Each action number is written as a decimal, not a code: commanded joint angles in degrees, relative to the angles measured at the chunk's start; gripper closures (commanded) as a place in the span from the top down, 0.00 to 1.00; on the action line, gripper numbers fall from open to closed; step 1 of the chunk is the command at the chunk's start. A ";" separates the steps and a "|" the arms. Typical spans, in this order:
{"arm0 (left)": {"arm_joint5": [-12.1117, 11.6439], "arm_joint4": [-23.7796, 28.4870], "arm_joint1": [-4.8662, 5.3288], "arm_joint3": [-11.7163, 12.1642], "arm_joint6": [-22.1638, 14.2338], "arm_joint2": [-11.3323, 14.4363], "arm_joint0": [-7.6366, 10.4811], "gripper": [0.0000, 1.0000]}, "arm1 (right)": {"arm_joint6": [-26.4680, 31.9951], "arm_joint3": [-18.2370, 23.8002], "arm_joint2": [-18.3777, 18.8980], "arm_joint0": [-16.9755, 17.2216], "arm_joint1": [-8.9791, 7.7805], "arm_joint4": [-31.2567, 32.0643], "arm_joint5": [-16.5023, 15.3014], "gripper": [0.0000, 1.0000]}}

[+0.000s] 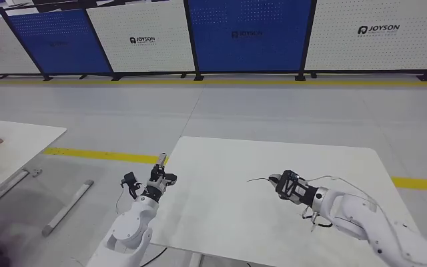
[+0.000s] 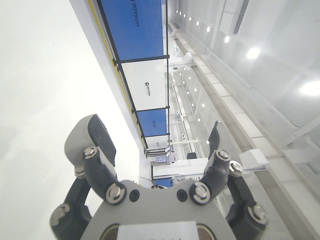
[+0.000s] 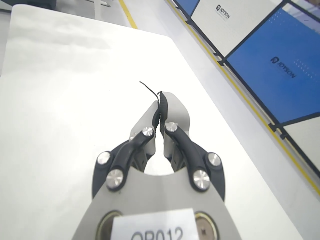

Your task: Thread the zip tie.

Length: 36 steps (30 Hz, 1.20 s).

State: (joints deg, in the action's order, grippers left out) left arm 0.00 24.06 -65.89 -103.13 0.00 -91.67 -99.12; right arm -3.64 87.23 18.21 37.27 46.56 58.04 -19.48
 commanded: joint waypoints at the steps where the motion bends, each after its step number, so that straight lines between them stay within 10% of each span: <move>1: 0.00 0.00 0.00 0.00 0.00 0.00 0.00 1.00 | -1.29 -0.26 -0.92 -0.62 -0.25 -0.04 0.00 0.00; 14: 0.00 0.00 0.00 0.00 0.00 0.00 0.00 1.00 | -1.44 -0.18 -0.74 -0.40 -0.23 0.00 0.02 0.00; 22: 0.00 0.00 0.00 0.00 0.00 0.00 0.00 1.00 | -12.43 -0.35 -0.30 0.30 -1.19 16.95 0.00 0.00; 36: 0.00 0.00 0.00 0.00 0.00 0.00 0.00 1.00 | -14.11 -0.79 -0.42 0.34 -1.45 19.01 0.00 0.00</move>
State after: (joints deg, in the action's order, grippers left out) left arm 0.00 24.06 -65.89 -103.13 0.00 -91.67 -99.12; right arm -17.75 86.45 17.79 37.60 45.11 77.04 -19.48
